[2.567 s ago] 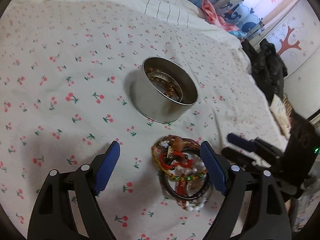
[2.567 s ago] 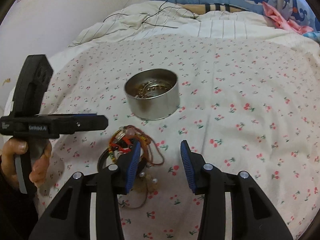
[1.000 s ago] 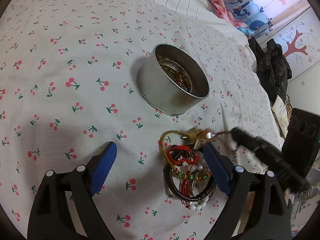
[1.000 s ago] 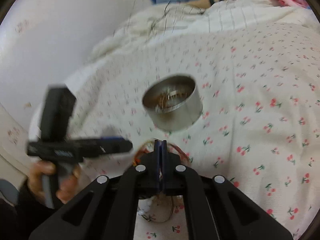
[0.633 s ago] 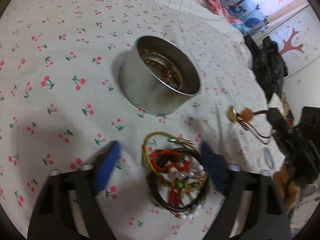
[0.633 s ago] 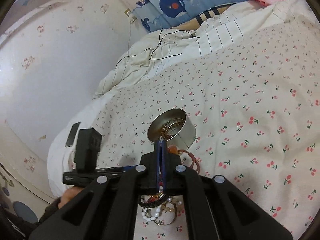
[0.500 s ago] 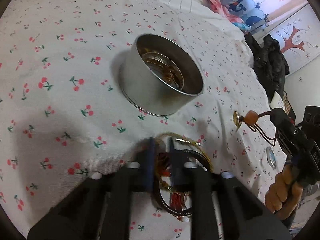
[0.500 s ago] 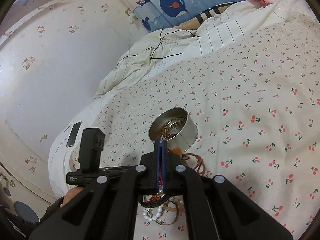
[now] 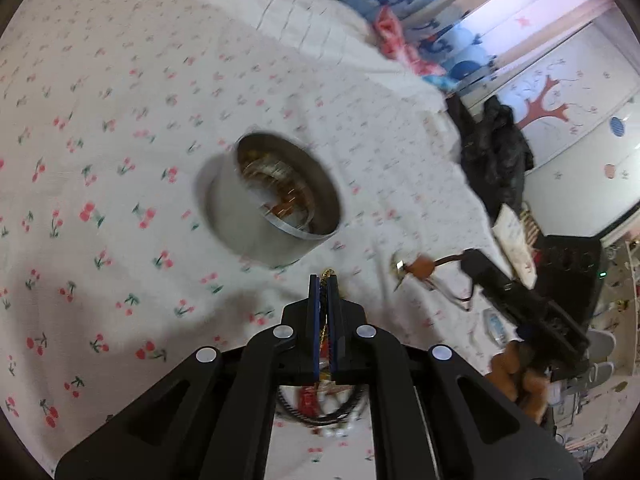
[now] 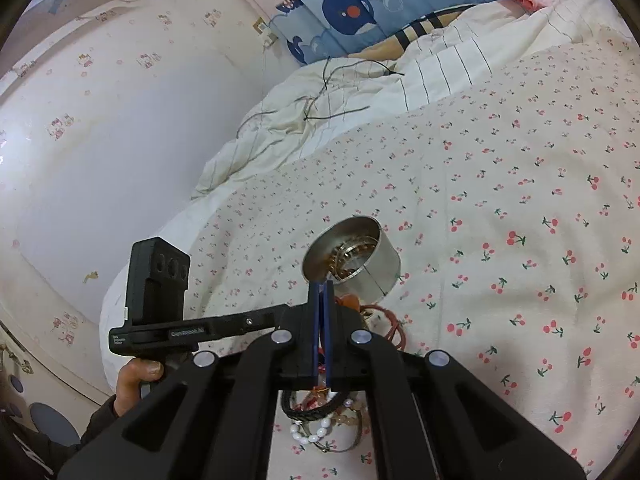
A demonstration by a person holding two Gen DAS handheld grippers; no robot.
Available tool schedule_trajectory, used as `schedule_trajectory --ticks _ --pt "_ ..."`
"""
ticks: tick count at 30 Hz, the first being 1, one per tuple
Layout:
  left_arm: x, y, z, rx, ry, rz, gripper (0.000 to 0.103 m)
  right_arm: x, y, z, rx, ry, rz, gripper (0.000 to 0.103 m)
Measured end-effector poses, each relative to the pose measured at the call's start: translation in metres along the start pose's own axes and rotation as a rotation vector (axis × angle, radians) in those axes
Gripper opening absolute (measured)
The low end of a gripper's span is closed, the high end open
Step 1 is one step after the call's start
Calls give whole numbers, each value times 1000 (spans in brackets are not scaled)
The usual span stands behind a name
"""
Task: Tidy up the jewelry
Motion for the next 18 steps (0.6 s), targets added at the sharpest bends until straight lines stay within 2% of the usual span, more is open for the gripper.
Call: schedule_trajectory --ticks 6,11,18 --pt "-18 16 -21 -78 -18 35 3 14 11 -11 -63 92 -1 3" --pt "-23 46 -37 -153 -8 44 3 31 15 -10 -89 130 -38 2" --pt "-15 74 -24 -213 11 25 3 32 30 2 -93 159 -19 3"
Point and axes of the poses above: each gripper's, at about its wrist camera, not at the fingertips, and z roughly the way its jaws point, x to its left, y to its top, the point moved 5 cm from there along z, roughly the way its jaws point, and after that the axes turned 6 degrees about z, right-handed, at the moved point
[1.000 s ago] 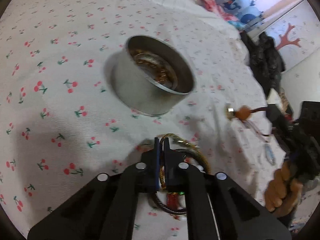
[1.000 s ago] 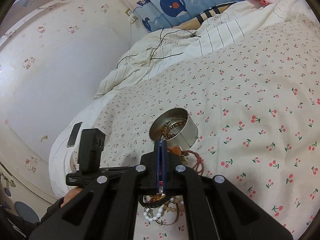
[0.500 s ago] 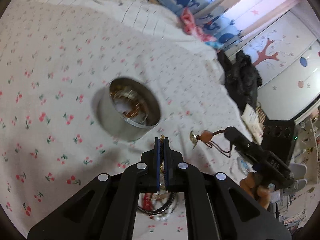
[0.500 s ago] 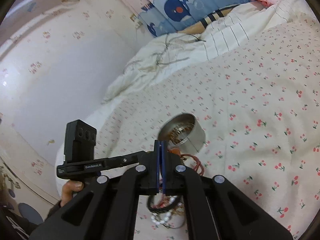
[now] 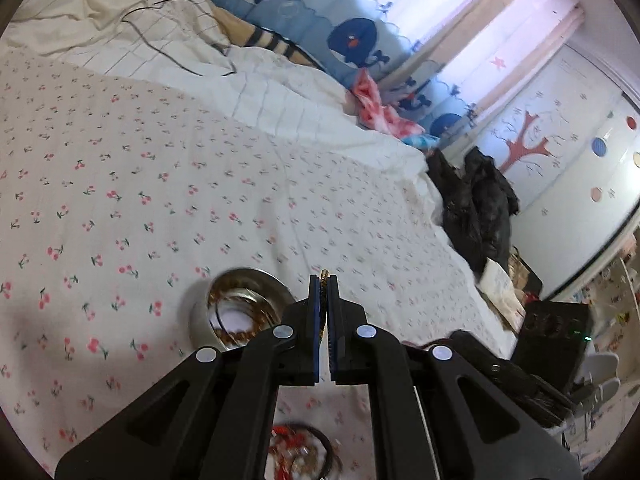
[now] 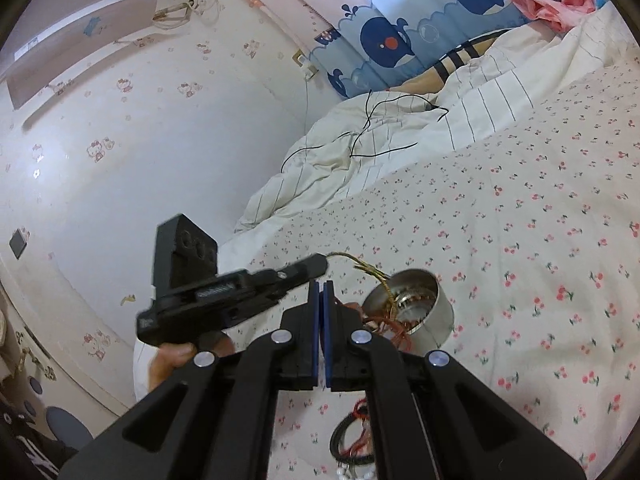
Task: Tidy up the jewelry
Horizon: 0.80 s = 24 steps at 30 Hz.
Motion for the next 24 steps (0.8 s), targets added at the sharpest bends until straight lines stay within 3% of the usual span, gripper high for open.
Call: schedule_trajectory --ticks 4,7,9,10,11,12,14,17,21,24 --pt "17 -1 26 25 121 20 3 -6 8 18 21 -6 10 2" --pt "34 -13 44 112 244 32 7 -10 10 35 46 -18 9 2" --pt "41 -17 45 150 274 18 16 -12 10 46 63 -27 8 3" --pt "42 -16 41 153 291 16 27 -14 9 51 71 -32 6 3" --pt "43 -15 37 150 311 18 47 -15 9 60 83 -40 2 3" --pt "41 -11 28 130 332 28 55 -17 8 65 91 -47 -1 3" --pt "34 -5 12 94 352 53 68 -24 8 81 109 -71 -1 2" --pt "34 2 -10 46 359 47 77 -37 3 105 156 -135 -20 3" --pt "47 10 -23 20 327 -26 80 -60 -20 141 334 -277 -54 3" --pt "58 10 -25 16 331 -63 80 -56 -25 136 333 -287 -94 3"
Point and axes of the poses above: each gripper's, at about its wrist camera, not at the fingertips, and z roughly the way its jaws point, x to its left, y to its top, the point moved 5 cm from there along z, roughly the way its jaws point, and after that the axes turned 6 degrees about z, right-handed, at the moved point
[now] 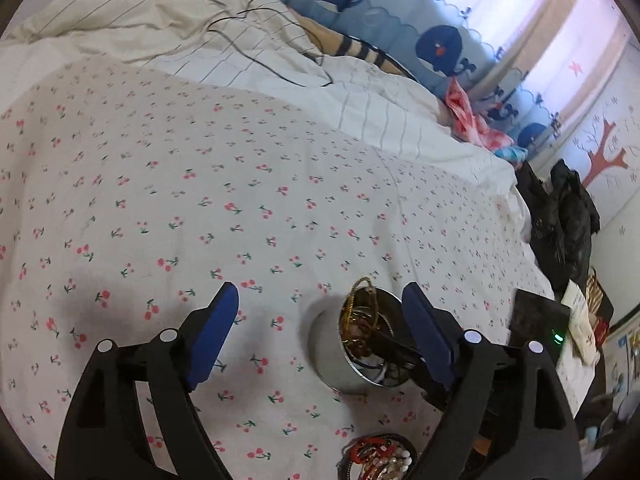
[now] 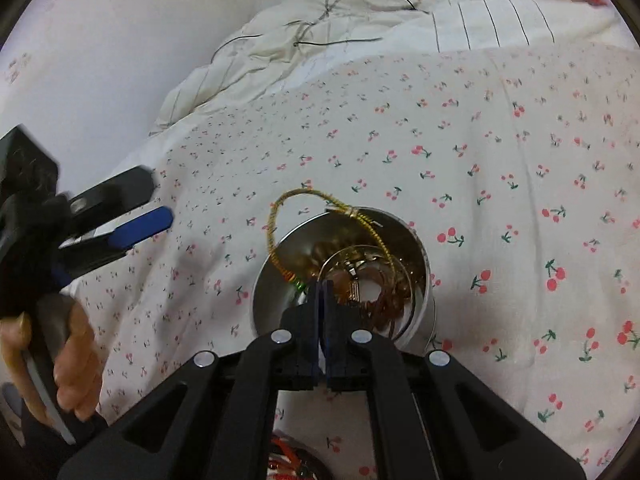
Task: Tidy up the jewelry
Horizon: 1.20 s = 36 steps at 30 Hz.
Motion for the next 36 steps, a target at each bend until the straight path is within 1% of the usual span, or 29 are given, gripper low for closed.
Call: schedule_trajectory --ticks 2,3,4,5,6,7,8,10,11,12,14,16,19,20,21,23,24,26,27,29,30,31,33,34,35,36 --pt "5 -1 2 2 -16 -38 80 4 8 -13 -61 7 -10 3" --pt "6 -1 3 0 -25 -52 80 6 14 -17 -86 21 -15 6" --pt "6 -1 2 -3 -31 -59 81 9 21 -19 -103 25 -22 14" --pt "6 -1 2 -4 -32 -61 81 11 32 -17 -109 14 -29 46" --pt "6 -1 2 -6 -34 -61 82 14 42 -14 -108 10 -39 63" --pt "5 0 1 -9 -37 -61 83 17 50 -10 -109 9 -51 63" --pt "5 0 2 -9 -42 -63 84 21 61 0 -83 5 -74 63" --pt "4 -2 2 -6 -50 -63 84 21 75 20 -31 -2 -78 63" --pt "5 -3 3 -6 -22 -65 84 19 79 28 -4 1 -69 63" --pt "7 -3 2 -8 -18 -65 84 16 80 40 56 15 -50 60" --pt "8 -3 3 3 -59 -79 85 15 73 44 105 -8 -77 53" --pt "12 -3 0 -8 -56 -103 85 15 62 35 121 -4 -112 50" --pt "13 -1 -5 -22 -66 -114 85 10 39 14 145 -7 -140 49" --pt "12 -2 -8 -27 -68 -115 86 6 28 8 156 -20 -145 49" --pt "12 -3 -10 -29 -68 -114 86 3 21 6 168 -35 -152 49" --pt "9 -7 -12 -24 -70 -109 86 -2 8 6 190 -56 -165 46" --pt "7 -10 -13 -20 -71 -104 86 -4 4 5 185 -70 -170 46" --pt "5 -18 -14 -10 -68 -93 87 -2 8 -2 139 -60 -158 46" --pt "6 -21 -14 -4 -67 -92 87 3 18 -7 90 -22 -155 47" --pt "8 -23 -10 11 -72 -100 87 11 34 -9 47 -11 -145 52" --pt "8 -23 -10 15 -77 -101 87 17 45 -7 21 -50 -172 54" --pt "9 -22 -9 15 -79 -102 87 25 52 -1 15 -110 -235 55" --pt "11 -21 -11 13 -81 -102 87 35 56 14 46 -213 -343 56" --pt "12 -21 -12 10 -83 -106 87 36 55 19 69 -238 -369 56" --pt "15 -20 -14 3 -86 -117 87 35 53 22 94 -244 -386 56" --pt "16 -19 -15 0 -88 -124 87 34 50 23 101 -237 -391 56"
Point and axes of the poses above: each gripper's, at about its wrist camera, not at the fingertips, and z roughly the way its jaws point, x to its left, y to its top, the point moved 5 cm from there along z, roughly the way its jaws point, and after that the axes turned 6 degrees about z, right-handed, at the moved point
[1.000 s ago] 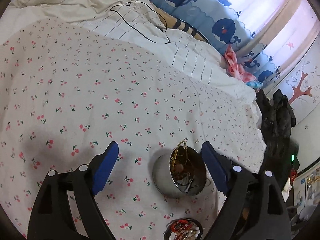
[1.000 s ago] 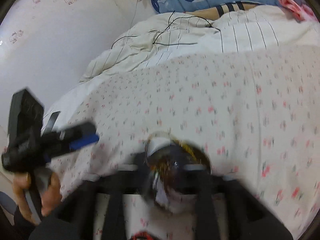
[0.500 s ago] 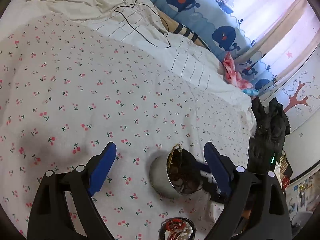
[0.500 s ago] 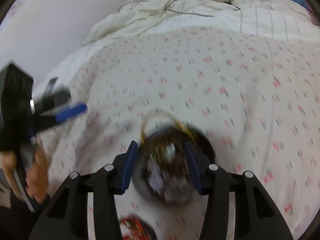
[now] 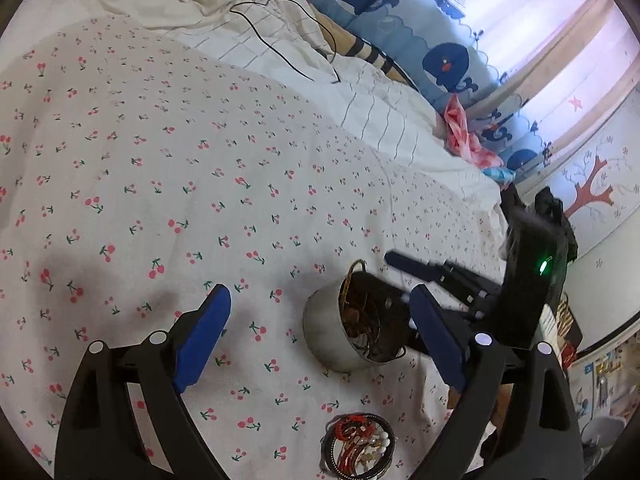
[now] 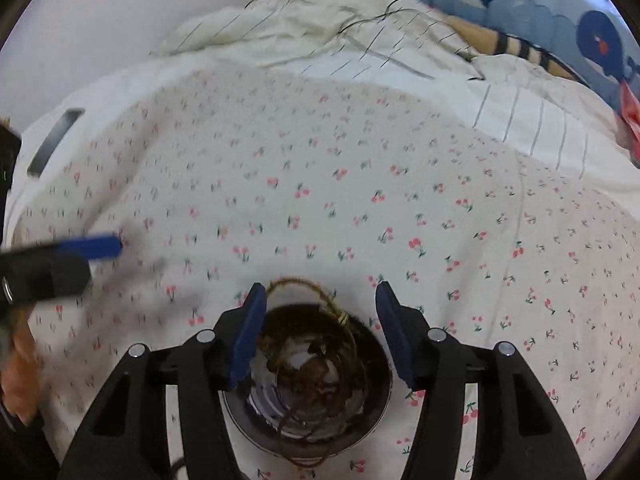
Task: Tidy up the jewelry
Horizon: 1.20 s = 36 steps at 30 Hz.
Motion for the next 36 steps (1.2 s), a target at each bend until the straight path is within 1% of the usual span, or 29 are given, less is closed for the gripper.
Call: schedule_trajectory --ticks 2,4,5,6,7,8,9,12,14,16,17,20,23,26,29,30,32,33,35,36 --pt "2 0 -1 -2 -16 -21 88 -2 -5 5 9 28 -16 56" --pt "0 0 -1 4 -25 -21 88 -9 -9 15 22 41 0 55" --pt "-2 0 0 7 -26 -12 88 -12 -8 17 24 61 9 53" --pt "-2 -1 1 9 -25 -6 88 -12 -6 19 19 95 12 43" --pt "-4 -1 1 11 -25 0 88 -12 -3 20 17 112 17 34" --pt "-4 -1 2 13 -25 2 88 -14 -1 21 12 138 25 14" --pt "-4 -1 2 15 -24 2 88 -12 0 20 7 142 20 10" --pt "-2 -2 5 21 -24 -6 88 -5 -6 12 2 142 -24 8" --pt "-1 -3 7 27 -25 -9 88 -2 -12 2 -10 119 -49 8" --pt "-3 -4 8 30 -29 -10 88 -2 -17 -17 -43 117 -43 7" --pt "-4 -4 8 31 -32 -9 88 -4 -18 -31 -73 110 -34 7" --pt "-10 -6 10 40 -40 5 88 -9 -13 -55 -124 101 -9 7" --pt "-14 -9 12 49 -46 15 88 -15 -4 -68 -134 85 14 7" --pt "-15 -9 12 49 -48 20 88 -14 -2 -75 -133 108 38 7" --pt "-14 -8 12 50 -51 12 89 -13 -5 -72 -99 164 82 7" --pt "-13 -7 12 50 -52 11 89 -13 -9 -66 -63 197 110 7" --pt "-12 -7 12 49 -51 9 89 -17 -15 -55 -12 229 170 7" --pt "-12 -7 12 50 -51 9 89 -19 -17 -46 16 228 189 7" --pt "-13 -7 13 54 -51 11 89 -24 -25 -24 72 184 207 7" --pt "-13 -8 13 55 -51 13 89 -25 -27 -16 92 174 214 7"
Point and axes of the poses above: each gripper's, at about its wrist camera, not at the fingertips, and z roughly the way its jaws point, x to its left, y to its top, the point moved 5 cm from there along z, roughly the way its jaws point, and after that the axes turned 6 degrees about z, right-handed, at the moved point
